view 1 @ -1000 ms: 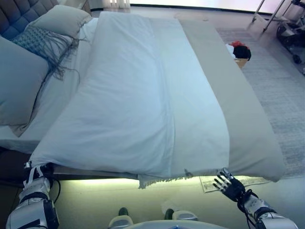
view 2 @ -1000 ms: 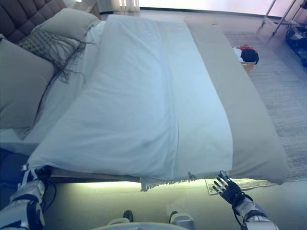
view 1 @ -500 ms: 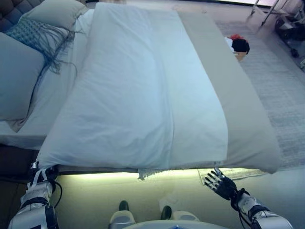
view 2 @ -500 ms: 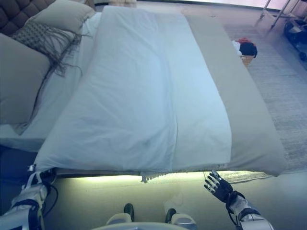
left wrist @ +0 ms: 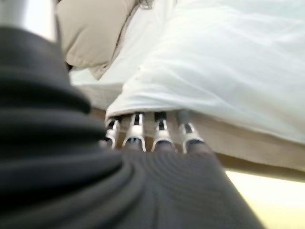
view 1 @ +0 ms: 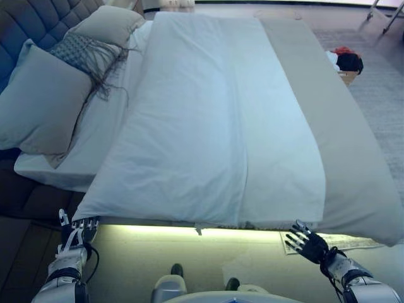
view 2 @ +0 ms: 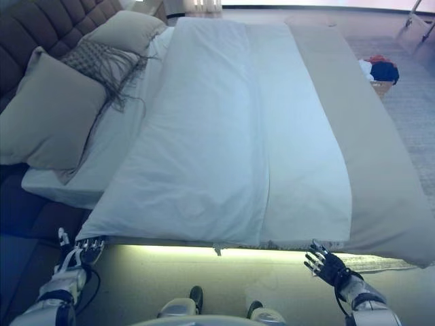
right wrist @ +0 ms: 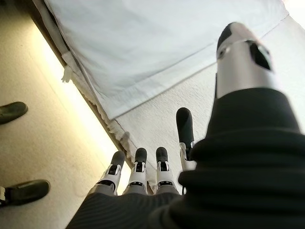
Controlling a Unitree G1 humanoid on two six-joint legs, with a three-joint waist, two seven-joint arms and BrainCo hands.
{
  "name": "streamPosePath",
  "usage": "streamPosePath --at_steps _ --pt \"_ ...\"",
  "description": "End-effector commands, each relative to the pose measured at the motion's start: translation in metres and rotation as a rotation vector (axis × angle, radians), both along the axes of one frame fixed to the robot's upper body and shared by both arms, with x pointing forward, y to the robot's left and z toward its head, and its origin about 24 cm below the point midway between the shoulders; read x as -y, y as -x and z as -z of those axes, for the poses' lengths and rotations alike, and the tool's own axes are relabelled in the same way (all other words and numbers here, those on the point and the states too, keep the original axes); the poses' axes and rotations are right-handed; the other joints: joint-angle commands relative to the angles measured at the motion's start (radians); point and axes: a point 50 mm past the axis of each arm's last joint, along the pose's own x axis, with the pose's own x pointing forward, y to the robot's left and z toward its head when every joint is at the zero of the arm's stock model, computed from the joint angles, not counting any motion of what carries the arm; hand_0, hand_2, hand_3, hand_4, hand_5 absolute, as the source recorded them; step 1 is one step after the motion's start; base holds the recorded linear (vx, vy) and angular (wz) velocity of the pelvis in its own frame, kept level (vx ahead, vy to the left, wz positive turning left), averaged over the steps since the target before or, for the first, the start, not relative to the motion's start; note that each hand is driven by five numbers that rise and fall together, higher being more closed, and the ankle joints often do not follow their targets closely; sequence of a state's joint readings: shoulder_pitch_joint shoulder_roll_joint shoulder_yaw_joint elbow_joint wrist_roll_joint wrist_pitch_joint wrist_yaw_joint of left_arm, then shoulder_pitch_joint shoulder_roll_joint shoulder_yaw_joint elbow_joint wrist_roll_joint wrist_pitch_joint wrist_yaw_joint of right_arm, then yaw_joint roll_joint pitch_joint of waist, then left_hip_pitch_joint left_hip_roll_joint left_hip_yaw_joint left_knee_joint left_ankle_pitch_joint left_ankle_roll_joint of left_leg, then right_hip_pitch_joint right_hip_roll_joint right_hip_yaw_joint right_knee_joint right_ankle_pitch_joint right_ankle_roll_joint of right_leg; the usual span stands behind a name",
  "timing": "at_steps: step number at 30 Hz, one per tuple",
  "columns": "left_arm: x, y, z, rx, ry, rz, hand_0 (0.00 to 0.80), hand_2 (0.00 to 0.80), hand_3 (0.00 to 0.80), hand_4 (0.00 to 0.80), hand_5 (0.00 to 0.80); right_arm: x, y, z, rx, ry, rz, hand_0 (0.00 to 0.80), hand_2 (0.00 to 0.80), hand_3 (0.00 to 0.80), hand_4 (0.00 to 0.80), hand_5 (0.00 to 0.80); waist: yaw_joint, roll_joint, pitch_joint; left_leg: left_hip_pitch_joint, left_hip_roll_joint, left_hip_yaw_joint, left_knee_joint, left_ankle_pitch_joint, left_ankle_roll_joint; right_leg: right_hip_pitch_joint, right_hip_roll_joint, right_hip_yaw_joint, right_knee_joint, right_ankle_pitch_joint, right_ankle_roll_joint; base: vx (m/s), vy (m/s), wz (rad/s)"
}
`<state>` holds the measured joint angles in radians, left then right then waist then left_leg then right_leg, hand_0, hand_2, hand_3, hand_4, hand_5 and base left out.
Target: Make the bed neatly
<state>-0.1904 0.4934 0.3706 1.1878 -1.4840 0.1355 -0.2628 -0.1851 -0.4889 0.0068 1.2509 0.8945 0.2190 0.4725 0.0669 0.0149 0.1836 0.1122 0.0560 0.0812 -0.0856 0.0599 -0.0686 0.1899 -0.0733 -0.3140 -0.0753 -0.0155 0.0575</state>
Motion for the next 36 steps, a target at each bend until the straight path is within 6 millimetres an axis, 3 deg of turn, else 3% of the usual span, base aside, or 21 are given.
streamPosePath --at_steps 1,12,19,24,29,34,36 --pt "-0.026 0.007 -0.018 0.1 -0.109 -0.032 0.0 0.0 0.0 0.0 0.0 -0.005 -0.002 0.001 0.051 -0.031 0.015 0.0 0.0 0.0 0.0 0.0 0.027 -0.014 -0.043 -0.016 -0.066 -0.018 0.012 -0.058 0.019 -0.039 -0.039 0.022 0.059 -0.014 0.046 0.0 0.0 0.0" --pt "-0.015 0.01 -0.01 0.1 -0.103 -0.011 0.0 0.0 0.0 0.0 0.0 -0.017 0.003 0.008 0.044 -0.059 0.013 0.0 0.0 0.0 0.0 0.0 0.025 -0.013 -0.053 0.0 -0.061 -0.007 0.0 -0.069 0.024 -0.032 -0.039 0.021 0.032 -0.001 0.05 -0.006 -0.02 0.0" --pt "-0.019 0.036 -0.002 0.008 -0.115 0.064 0.0 0.0 0.0 0.0 0.0 -0.024 0.004 0.011 0.052 -0.088 0.017 0.0 0.0 0.0 0.0 0.0 0.036 -0.001 -0.056 0.0 -0.06 -0.005 -0.002 -0.069 0.022 -0.029 -0.038 0.018 0.002 0.017 0.053 -0.016 -0.073 0.0" --pt "-0.002 0.058 0.016 -0.03 -0.049 0.14 0.0 0.0 0.0 0.0 0.0 -0.024 0.002 0.01 0.037 -0.076 0.013 0.0 0.0 0.0 0.0 0.0 0.046 0.014 -0.049 -0.013 -0.058 -0.006 -0.002 -0.061 0.012 -0.042 -0.035 0.015 -0.012 0.027 0.052 -0.04 -0.024 0.01" --pt "0.029 0.075 0.036 -0.009 0.038 0.227 0.0 0.0 0.0 0.0 0.0 -0.023 -0.004 0.008 0.038 -0.069 0.005 0.0 0.0 0.0 0.0 0.0 0.066 0.016 -0.036 -0.031 -0.056 -0.016 -0.002 -0.051 0.006 -0.051 -0.028 0.007 -0.012 0.03 0.046 -0.037 -0.024 0.06" --pt "0.04 0.083 0.042 0.043 0.054 0.234 0.0 0.0 0.0 0.0 0.0 -0.027 -0.011 0.007 0.054 -0.072 -0.001 0.0 0.0 0.0 0.0 0.0 0.076 0.009 -0.027 -0.036 -0.052 -0.026 -0.002 -0.045 0.002 -0.053 -0.017 0.002 -0.012 0.03 0.038 -0.018 -0.026 0.2" --pt "0.039 0.076 0.037 0.099 0.037 0.256 0.0 0.0 0.0 0.0 0.0 -0.03 -0.015 0.006 0.06 -0.075 -0.004 0.0 0.0 0.0 0.0 0.0 0.078 0.007 -0.025 -0.035 -0.05 -0.028 -0.002 -0.044 0.0 -0.052 -0.016 0.0 -0.012 0.031 0.036 -0.001 -0.008 0.2"
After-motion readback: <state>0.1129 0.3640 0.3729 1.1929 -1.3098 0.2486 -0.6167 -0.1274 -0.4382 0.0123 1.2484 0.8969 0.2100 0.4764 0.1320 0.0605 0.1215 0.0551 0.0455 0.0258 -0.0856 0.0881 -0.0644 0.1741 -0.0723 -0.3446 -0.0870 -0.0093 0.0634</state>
